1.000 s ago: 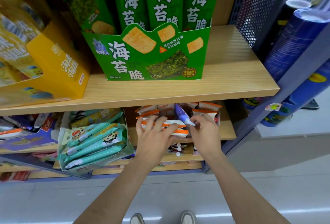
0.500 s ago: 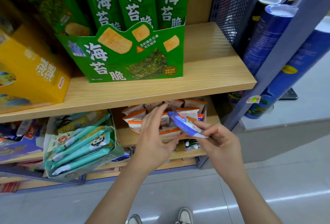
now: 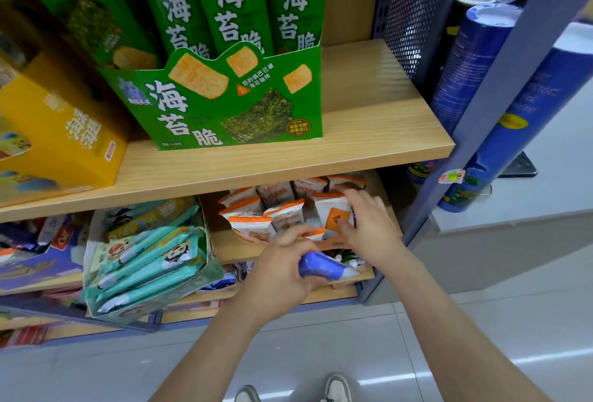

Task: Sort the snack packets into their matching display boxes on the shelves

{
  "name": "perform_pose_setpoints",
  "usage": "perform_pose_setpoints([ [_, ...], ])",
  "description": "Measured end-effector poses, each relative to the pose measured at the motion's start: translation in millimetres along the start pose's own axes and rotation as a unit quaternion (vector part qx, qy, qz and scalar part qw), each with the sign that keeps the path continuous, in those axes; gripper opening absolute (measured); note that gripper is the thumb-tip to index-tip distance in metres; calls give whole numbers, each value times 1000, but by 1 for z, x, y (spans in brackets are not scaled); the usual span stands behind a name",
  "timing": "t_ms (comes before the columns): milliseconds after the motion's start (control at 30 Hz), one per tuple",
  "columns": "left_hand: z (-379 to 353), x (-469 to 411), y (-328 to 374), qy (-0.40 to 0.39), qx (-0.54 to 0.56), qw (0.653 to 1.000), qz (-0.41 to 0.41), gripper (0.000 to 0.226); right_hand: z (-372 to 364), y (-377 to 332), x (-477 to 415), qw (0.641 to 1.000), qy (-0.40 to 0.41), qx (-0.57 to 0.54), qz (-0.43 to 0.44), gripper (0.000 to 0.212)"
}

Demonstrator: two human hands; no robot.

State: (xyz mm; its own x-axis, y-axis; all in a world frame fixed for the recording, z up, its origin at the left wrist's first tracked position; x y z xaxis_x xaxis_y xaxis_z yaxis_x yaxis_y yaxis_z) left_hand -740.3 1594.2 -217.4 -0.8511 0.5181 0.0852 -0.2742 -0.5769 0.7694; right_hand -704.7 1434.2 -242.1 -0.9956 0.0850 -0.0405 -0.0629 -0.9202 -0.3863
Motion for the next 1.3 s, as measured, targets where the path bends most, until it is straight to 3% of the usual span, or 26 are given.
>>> perform_pose_setpoints([
  [200,-15,-21,11,-20,-172,985,-27,31,7,0,21,995,75,-40,57,37],
  [300,-29,-25,11,-44,-236,970,-47,33,-2,22,25,972,-28,-230,-48,37],
  [367,-34,-24,5,-48,-243,968,-48,34,1,36,22,949,-12,-298,-107,41],
  [467,-34,-23,-2,-42,-242,968,-45,35,9,44,9,973,50,-192,-115,31],
  [633,-31,-21,-7,-43,-239,969,-52,33,-14,43,-22,992,-52,-12,-115,31],
  [733,-28,-18,-7,-35,-227,972,-58,31,-10,43,-29,992,-33,36,-112,15],
  [900,-26,-15,-10,-24,-222,973,-58,30,6,40,-17,992,24,-21,-122,12],
  [1033,-23,-15,-10,-21,-215,975,-49,32,53,25,20,973,167,-139,-80,13],
  [1133,-18,-12,-6,-7,-145,988,-44,28,75,17,47,950,233,-200,-53,14],
  [1233,4,1,-3,64,30,997,20,22,92,18,63,915,253,-309,-56,11],
  [1300,17,13,-10,119,219,960,124,24,108,19,70,899,259,-348,-57,17],
])
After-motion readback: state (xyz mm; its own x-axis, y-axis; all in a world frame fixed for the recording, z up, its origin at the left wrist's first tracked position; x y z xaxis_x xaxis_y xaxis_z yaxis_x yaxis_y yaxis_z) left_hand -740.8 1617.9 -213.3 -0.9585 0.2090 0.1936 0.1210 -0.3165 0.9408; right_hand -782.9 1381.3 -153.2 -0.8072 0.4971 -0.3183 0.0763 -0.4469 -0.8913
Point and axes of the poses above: each hand's wrist, its own x-axis away from the middle knuckle, its own z-axis out of the back of the hand, y = z × x, the point moved 8 cm from there along -x, towards the middle knuckle, and after that the axes turned 13 degrees about x, right-handed, at the moved point
